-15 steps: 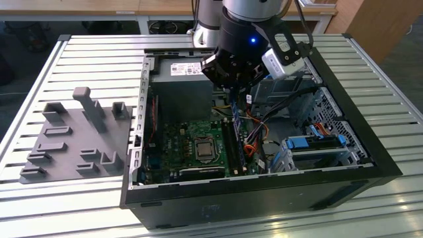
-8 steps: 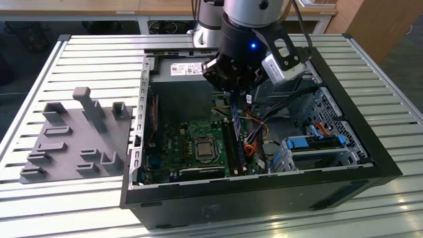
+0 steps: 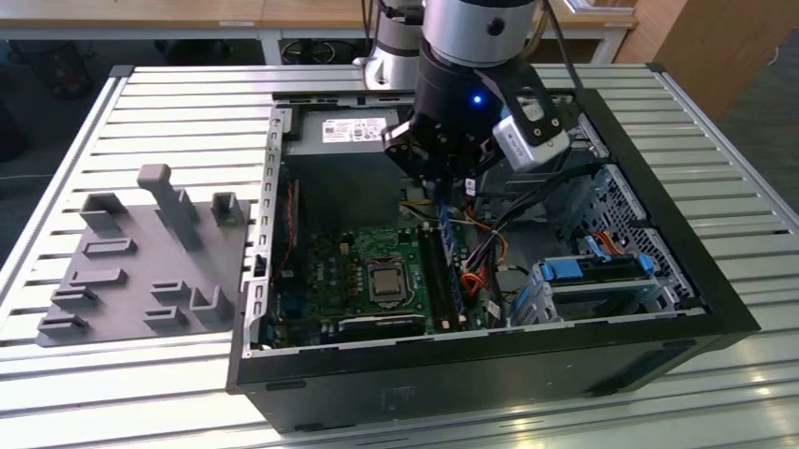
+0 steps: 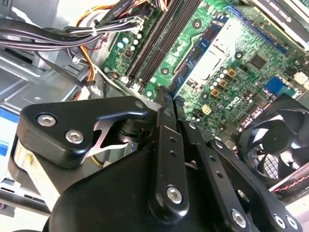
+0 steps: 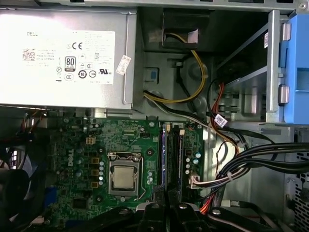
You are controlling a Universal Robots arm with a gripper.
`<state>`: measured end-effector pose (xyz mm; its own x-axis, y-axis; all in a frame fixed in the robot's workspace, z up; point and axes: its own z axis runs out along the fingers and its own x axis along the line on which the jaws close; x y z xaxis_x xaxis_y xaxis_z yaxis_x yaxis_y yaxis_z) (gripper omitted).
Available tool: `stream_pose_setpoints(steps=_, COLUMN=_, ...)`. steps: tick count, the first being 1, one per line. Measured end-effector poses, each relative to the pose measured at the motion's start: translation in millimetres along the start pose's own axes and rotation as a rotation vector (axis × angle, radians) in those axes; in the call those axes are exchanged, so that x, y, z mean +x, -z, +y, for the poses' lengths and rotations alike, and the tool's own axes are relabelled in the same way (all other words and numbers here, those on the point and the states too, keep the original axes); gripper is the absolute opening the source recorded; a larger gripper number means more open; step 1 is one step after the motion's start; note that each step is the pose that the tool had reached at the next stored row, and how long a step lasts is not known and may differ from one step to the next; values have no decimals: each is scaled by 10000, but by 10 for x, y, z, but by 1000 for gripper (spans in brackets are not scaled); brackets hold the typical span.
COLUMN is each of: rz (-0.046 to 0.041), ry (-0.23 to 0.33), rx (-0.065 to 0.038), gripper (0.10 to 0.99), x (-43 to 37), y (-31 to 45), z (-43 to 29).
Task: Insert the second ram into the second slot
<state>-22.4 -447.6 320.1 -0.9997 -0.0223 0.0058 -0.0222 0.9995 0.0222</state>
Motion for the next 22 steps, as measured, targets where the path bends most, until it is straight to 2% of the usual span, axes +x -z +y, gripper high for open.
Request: stream_pose_setpoints(steps=22, rz=1, ry=1, rx=0, gripper=137, x=-3, y=-171, z=-4)
